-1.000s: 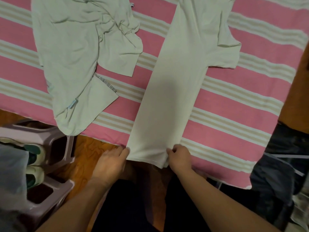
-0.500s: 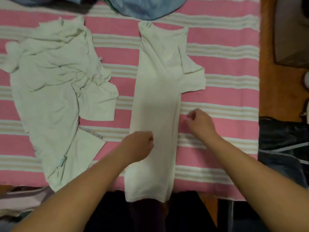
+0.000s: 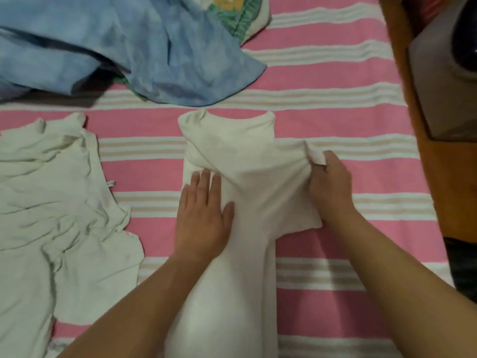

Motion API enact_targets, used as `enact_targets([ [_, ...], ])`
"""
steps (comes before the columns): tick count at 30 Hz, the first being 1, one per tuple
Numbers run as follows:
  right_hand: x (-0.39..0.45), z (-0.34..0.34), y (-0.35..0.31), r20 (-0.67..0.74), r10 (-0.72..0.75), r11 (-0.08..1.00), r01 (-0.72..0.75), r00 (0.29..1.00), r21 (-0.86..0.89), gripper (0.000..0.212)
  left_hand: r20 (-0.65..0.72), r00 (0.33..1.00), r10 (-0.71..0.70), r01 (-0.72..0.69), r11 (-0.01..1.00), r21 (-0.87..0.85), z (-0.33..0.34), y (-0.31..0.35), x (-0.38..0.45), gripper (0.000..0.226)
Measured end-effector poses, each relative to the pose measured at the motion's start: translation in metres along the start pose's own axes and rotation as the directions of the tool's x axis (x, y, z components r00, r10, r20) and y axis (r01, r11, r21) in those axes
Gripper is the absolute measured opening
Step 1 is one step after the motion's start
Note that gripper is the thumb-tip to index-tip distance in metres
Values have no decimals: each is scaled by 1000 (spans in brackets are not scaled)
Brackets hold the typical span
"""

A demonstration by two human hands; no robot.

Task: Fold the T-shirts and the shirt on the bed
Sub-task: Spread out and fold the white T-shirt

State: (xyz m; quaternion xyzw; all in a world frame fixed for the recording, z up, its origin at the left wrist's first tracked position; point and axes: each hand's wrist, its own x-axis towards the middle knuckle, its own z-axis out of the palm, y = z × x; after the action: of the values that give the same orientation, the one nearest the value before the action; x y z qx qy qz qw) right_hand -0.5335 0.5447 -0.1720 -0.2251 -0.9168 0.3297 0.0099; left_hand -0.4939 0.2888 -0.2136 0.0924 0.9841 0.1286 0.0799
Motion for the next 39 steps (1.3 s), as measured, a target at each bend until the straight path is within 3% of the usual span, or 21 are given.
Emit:
enact_targets([
  [2, 0, -8, 9, -40, 265, 952, -254, 963, 170, 36, 46, 999, -6, 3, 998, 62, -6, -5, 24, 67],
  [4, -7, -9, 15, -13, 373, 915, -365, 928, 174, 35, 79, 997, -11, 0, 989, 145, -14, -9, 57, 67],
  [8, -13, -10, 14, 72, 307, 908, -315, 949, 276, 37, 57, 998, 19, -32, 972, 231, -30, -12, 128, 62],
  [10, -19, -12, 16, 130, 236, 902, -267, 963, 339, 27, -45, 997, 58, -47, 977, 207, -46, -19, 154, 51],
  [12, -23, -15, 18, 157, 216, 903, -259, 964, 343, 14, -102, 981, 167, -150, 975, 162, -66, -35, 171, 41],
  [15, -25, -14, 16, 101, 249, 894, -269, 963, 359, 19, 23, 911, 412, -409, 894, 182, -97, -58, 185, 47],
  [18, -26, -11, 8, -18, 198, 923, -180, 980, 340, 18, 174, 856, 486, -509, 851, 126, -123, -56, 197, 49],
  [20, -28, -12, 4, -113, 126, 956, -90, 986, 278, 16, 193, 859, 474, -494, 866, 74, -130, -45, 204, 43],
  [22, -30, -13, 2, -158, 118, 969, -79, 980, 233, 16, 225, 863, 452, -488, 862, 140, -128, -41, 210, 26],
  [26, -30, -10, 7, -78, 244, 961, -230, 967, 157, 27, 294, 888, 353, -444, 826, 349, -101, -43, 215, 30],
  [29, -29, -5, 11, -50, 302, 953, -300, 952, 52, 29, 261, 952, 159, -259, 873, 414, -77, -31, 207, 33],
  [32, -24, -8, 7, -23, 357, 931, -354, 934, 86, 28, -1, 994, 108, -99, 911, 400, -69, -15, 183, 26],
  [35, -29, -17, 6, 80, 418, 865, -423, 905, 271, 25, -237, 945, 227, -165, 953, 254, -63, 11, 133, 33],
  [37, -40, -22, 9, 146, 416, 841, -441, 898, 313, 22, -151, 964, 220, -196, 968, 158, -48, 24, 92, 47],
  [39, -50, -20, 12, 166, 388, 862, -421, 907, 284, 21, 33, 992, 124, -127, 982, 143, -29, 22, 71, 61],
])
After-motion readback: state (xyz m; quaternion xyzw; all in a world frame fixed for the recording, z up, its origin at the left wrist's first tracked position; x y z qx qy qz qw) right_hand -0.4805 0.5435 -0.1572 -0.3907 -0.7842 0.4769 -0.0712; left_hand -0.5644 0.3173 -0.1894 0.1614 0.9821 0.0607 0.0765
